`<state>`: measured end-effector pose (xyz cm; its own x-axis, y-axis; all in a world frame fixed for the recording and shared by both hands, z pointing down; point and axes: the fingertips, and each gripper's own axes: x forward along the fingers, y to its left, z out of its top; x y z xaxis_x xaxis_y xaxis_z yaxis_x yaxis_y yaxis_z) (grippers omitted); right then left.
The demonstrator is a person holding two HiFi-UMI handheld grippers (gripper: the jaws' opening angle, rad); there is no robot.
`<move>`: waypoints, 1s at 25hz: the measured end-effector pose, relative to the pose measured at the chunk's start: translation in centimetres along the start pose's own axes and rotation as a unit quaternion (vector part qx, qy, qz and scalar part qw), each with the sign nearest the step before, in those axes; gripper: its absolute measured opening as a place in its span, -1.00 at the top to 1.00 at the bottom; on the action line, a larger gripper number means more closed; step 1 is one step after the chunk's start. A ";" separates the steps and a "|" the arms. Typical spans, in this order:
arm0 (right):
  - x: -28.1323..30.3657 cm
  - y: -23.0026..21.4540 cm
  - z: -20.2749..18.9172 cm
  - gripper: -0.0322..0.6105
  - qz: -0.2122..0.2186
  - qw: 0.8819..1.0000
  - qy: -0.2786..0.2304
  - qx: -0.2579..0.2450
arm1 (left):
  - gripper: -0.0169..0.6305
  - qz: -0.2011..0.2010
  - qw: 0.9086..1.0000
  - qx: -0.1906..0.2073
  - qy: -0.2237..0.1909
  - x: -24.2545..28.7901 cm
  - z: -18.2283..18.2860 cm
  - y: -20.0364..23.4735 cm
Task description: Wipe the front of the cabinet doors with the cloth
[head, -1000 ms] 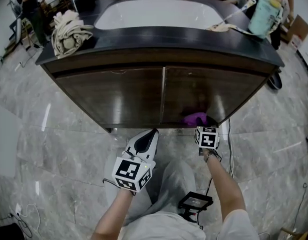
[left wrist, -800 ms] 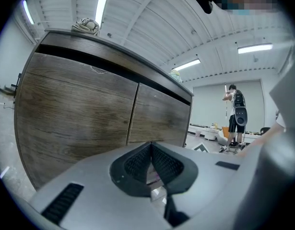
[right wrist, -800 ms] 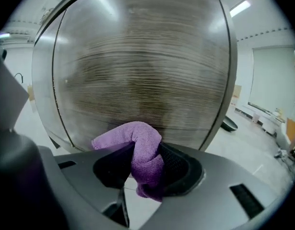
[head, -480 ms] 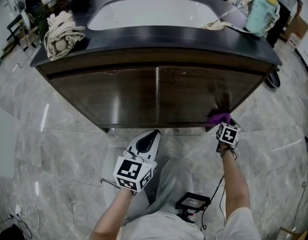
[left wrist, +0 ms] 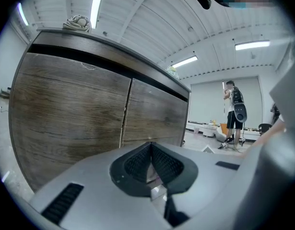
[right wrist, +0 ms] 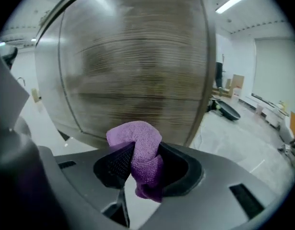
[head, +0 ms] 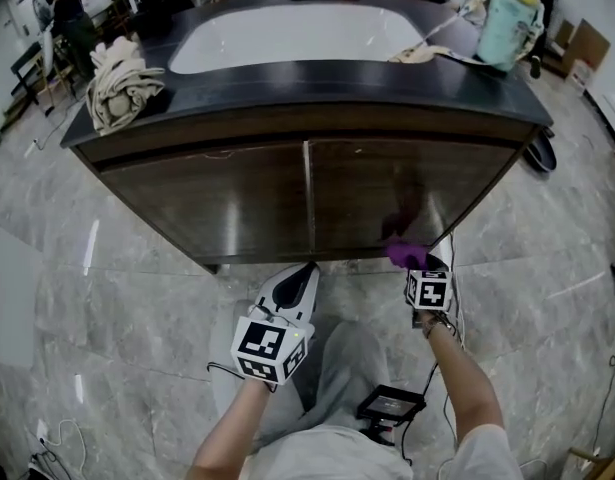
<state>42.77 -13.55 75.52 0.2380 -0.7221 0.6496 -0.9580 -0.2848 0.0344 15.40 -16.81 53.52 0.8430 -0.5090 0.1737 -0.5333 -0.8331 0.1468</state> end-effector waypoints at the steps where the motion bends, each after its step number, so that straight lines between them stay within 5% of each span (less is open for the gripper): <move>1: 0.2 2.5 0.0 0.41 0.025 1.000 0.004 -0.019 | 0.93 -0.001 1.000 -0.002 0.000 0.0 0.0 0.0; 6: 1.2 13.7 1.0 0.41 0.107 0.990 0.002 -0.090 | 0.93 0.004 1.000 -0.003 -0.002 -0.6 0.2 0.2; 13: 4.3 21.3 1.7 0.41 0.110 0.990 0.002 -0.092 | 0.93 0.036 0.999 -0.006 -0.004 -3.0 0.3 3.1; 19: 6.7 18.5 1.2 0.41 0.058 0.996 0.001 -0.064 | 0.93 0.056 0.998 -0.010 0.001 -4.4 -0.2 5.2; 25: 6.9 8.8 -0.3 0.41 -0.024 0.999 0.005 -0.035 | 0.93 0.037 0.999 -0.007 0.007 -2.9 -0.8 4.0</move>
<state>35.90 -20.85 80.49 0.2828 -0.7024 0.6531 -0.9545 -0.2734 0.1193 10.79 -18.53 54.37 0.8000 -0.5665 0.1976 -0.5956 -0.7898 0.1468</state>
